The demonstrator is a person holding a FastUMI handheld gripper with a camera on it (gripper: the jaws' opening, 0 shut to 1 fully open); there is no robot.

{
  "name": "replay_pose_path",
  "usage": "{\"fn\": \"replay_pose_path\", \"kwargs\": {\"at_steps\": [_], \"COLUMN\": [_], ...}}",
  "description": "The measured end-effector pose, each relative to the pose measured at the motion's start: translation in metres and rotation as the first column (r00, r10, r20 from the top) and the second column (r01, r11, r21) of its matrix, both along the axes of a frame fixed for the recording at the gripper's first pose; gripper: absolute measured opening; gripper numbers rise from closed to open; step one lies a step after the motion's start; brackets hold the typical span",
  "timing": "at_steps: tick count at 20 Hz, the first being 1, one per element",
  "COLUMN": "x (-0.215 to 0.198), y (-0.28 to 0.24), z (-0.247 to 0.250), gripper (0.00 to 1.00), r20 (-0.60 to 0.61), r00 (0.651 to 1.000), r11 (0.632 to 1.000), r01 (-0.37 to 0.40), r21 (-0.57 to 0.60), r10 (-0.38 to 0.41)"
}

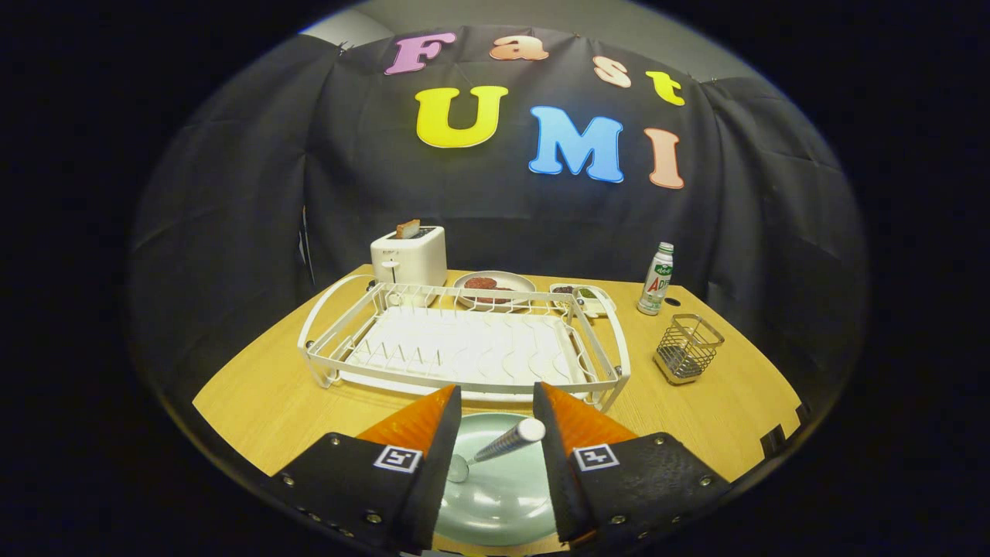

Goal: Take the plate from the dish rack, then take the spoon from the basket and place it into the plate.

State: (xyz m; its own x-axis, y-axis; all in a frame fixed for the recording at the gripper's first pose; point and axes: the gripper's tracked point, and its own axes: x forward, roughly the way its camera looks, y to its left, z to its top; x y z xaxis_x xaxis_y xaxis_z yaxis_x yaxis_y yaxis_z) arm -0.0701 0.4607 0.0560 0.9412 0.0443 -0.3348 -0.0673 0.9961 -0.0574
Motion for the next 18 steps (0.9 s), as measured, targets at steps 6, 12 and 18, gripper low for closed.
{"fn": "replay_pose_path", "kwargs": {"at_steps": [6,12,18], "x": [0.01,0.02,0.037], "y": [-0.006,-0.001,-0.01], "z": [0.003,0.013,0.099], "gripper": [1.0,1.0,1.0], "r20": [0.009,0.017,0.151], "r00": [1.0,0.999,0.986], "r11": [1.0,0.999,0.996], "r01": [0.005,-0.033,-0.06], "r21": [0.006,-0.003,-0.061], "r10": [-0.005,0.033,0.068]}}
